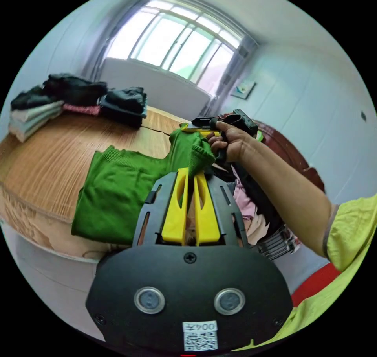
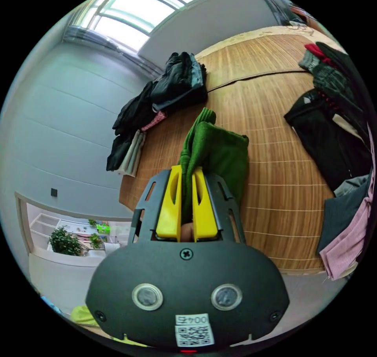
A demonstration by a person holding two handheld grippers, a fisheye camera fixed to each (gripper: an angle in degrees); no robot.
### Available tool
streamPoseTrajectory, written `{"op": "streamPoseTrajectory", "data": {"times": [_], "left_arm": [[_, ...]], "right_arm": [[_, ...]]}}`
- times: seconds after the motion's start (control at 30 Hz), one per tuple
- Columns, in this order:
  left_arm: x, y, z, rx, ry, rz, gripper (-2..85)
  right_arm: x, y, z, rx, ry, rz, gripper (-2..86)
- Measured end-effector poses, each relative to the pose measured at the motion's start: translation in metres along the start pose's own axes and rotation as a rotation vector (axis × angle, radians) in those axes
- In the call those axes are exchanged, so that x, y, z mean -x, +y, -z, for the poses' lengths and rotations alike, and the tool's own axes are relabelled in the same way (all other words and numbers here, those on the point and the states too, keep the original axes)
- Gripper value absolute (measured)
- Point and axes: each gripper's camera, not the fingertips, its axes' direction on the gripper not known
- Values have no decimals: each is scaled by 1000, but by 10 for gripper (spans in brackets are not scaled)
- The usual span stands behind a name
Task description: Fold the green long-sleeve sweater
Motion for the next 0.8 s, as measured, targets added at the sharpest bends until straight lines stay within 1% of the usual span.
{"op": "streamPoseTrajectory", "data": {"times": [0.03,0.1,0.17,0.27,0.3,0.37,0.4,0.47,0.63,0.73,0.8], "left_arm": [[19,-9,18,-16,31,76,19],[52,-18,41,-32,103,232,20],[98,-19,64,-52,207,461,21],[137,-12,87,-85,264,679,21],[141,-11,91,-90,269,714,21],[152,-9,103,-105,362,828,22],[153,-9,105,-108,379,857,22],[149,-15,116,-124,454,943,24],[131,-29,144,-114,532,1084,25],[116,-32,171,-123,543,1119,23],[106,-32,190,-137,544,1137,22]], "right_arm": [[15,0,-12,5,20,18,46],[70,6,-65,33,104,84,46],[102,13,-109,61,173,126,45],[140,28,-180,106,284,185,45],[150,35,-203,117,313,206,45],[164,44,-228,122,356,233,45],[173,48,-240,125,382,245,46],[183,53,-254,124,413,266,50],[214,77,-274,146,420,428,84],[234,92,-247,51,383,529,78],[239,105,-189,-105,331,563,66]]}}
